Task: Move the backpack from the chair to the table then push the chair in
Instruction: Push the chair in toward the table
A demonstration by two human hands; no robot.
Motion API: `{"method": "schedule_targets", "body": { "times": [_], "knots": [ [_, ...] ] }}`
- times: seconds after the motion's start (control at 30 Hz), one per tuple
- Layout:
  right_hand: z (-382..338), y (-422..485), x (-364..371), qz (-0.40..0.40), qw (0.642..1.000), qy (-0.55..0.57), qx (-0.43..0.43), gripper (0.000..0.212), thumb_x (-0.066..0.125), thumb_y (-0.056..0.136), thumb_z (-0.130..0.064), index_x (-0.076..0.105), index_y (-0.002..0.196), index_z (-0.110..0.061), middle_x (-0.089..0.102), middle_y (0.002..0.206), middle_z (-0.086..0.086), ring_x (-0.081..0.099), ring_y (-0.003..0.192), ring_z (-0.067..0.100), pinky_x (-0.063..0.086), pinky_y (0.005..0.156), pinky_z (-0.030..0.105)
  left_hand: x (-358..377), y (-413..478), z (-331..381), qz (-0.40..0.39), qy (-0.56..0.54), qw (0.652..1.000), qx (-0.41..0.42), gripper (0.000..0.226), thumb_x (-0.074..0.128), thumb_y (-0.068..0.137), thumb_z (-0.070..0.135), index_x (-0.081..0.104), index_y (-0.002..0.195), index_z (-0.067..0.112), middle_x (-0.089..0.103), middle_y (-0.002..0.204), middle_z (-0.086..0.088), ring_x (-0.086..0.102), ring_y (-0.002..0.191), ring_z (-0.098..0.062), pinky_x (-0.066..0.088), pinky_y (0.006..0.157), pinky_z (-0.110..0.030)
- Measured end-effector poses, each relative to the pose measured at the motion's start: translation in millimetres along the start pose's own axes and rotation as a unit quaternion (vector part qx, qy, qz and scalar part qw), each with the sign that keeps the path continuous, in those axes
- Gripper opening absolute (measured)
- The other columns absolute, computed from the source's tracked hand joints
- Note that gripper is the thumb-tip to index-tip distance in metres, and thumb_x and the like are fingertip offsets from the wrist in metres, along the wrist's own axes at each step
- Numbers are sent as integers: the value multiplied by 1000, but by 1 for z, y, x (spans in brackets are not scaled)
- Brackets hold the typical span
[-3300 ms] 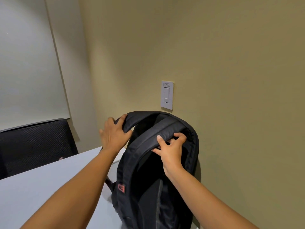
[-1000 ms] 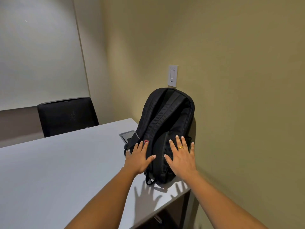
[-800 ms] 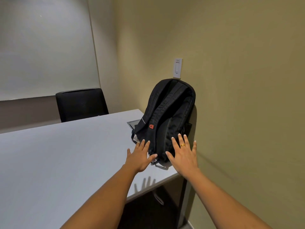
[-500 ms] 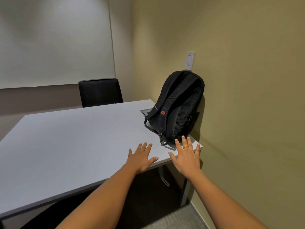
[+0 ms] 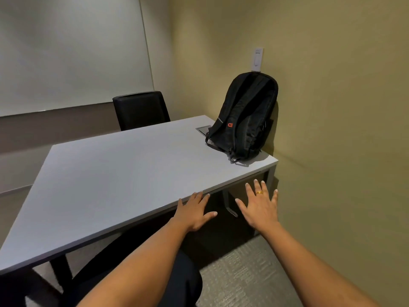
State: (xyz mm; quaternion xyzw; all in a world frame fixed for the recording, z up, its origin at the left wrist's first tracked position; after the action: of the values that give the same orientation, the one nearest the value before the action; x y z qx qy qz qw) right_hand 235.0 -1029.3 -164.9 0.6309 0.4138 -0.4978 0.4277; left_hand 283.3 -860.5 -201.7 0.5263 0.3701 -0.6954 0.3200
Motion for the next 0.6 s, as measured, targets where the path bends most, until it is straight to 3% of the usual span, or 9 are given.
{"method": "schedule_targets", "body": {
  "times": [0.2, 0.6],
  "knots": [
    [-39, -77, 18, -28, 999, 9, 29, 65, 27, 93, -56, 16, 145, -19, 8, 156, 7, -3, 142, 24, 0, 111, 53, 38, -68, -25, -57, 12, 998, 3, 70, 28, 92, 58, 2, 148, 25, -3, 158, -2, -6, 144, -21, 0, 114, -56],
    [-85, -202, 27, -41, 997, 24, 59, 65, 25, 92, -58, 19, 145, -19, 12, 155, 7, 1, 142, 23, 1, 111, 53, 43, -164, -42, -63, 72, 994, 53, 71, 28, 91, 60, 3, 148, 25, 1, 158, -3, -3, 144, -22, 1, 113, -58]
  ]
}}
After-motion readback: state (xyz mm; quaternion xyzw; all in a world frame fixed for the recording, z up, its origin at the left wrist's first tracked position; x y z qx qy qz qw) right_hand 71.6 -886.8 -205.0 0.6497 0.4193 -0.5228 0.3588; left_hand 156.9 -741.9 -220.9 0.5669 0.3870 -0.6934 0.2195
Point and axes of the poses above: each hand's wrist, its own y-axis towards the middle knuckle, its own x-axis out of the palm, z = x × y, the point moved 9 cm from there along y, towards the middle knuckle
